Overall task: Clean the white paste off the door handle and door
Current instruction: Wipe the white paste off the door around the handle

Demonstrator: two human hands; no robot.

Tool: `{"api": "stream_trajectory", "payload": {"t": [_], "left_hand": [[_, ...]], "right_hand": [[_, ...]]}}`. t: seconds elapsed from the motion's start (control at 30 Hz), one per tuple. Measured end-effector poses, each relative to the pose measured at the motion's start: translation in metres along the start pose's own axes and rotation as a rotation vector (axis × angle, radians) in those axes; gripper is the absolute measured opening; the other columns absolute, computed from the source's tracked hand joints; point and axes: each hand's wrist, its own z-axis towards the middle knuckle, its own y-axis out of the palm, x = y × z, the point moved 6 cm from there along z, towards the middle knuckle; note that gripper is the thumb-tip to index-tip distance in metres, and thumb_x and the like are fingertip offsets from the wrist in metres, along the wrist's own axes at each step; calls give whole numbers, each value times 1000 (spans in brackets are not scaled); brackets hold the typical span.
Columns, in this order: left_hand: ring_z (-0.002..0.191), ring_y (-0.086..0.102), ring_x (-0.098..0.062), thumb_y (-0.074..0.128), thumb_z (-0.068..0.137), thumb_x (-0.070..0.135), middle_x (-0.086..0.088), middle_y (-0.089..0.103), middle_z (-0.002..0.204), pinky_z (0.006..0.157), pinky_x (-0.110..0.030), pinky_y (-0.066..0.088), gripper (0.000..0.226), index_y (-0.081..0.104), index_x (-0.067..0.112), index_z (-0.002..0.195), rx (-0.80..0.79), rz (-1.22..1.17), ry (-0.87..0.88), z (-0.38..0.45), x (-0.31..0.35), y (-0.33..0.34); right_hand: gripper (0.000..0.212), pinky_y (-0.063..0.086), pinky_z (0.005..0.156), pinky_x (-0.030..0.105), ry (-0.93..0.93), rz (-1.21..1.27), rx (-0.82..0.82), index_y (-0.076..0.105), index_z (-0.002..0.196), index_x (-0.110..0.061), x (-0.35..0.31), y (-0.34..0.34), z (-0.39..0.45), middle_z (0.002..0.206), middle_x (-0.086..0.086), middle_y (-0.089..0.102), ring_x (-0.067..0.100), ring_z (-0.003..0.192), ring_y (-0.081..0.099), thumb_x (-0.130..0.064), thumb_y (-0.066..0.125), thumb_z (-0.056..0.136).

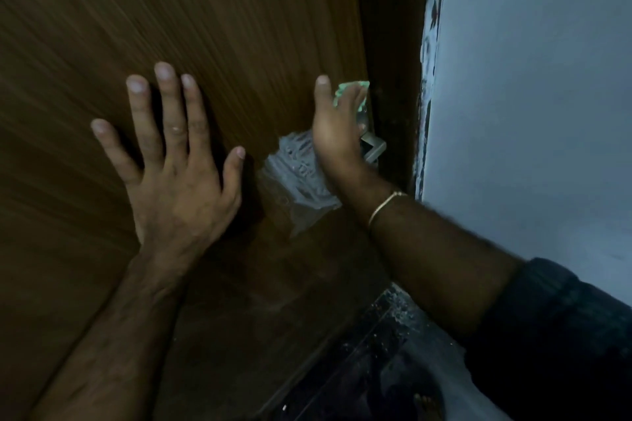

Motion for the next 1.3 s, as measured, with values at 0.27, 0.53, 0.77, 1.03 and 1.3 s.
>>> {"api": "stream_trajectory", "payload": {"t": [0.27,0.53,0.77,1.03,1.3], "left_hand": [[155,-1,-35,33,102,57,-10,-3,169,116,-65,-3,83,-4,12,161,-1,-23,10,1,2,-2],[155,-4,-33,32,102,56,-8,-7,169,117,-64,-3,82,-5,13,161,-31,-43,17,0,2,-6],[155,-3,-33,33,102,55,-8,-6,169,117,-65,-2,82,-3,12,161,-30,-51,18,0,2,-4],[156,-4,-30,34,102,55,-7,-6,169,118,-59,-7,82,-4,13,161,-18,-22,23,-1,3,-7],[155,-3,-33,34,103,49,-10,-4,169,117,-61,-6,78,-4,13,161,-17,-50,23,0,3,-6]], "right_hand": [[78,20,118,59,225,360,13,-1,156,-26,-13,-6,16,166,1,6,35,150,12,-57,38,97],[76,22,117,58,244,393,11,1,156,-25,-16,-7,16,165,3,9,35,149,16,-53,40,98],[75,24,116,61,201,401,-37,19,154,-15,-15,-13,25,160,16,23,41,144,27,-52,43,94],[80,23,117,60,106,256,-53,-6,156,-30,-21,5,-7,166,0,1,35,150,12,-50,44,96],[77,-9,121,52,-427,-244,-36,-11,156,-16,12,33,-47,164,-1,-19,14,150,-17,-51,30,101]]}}
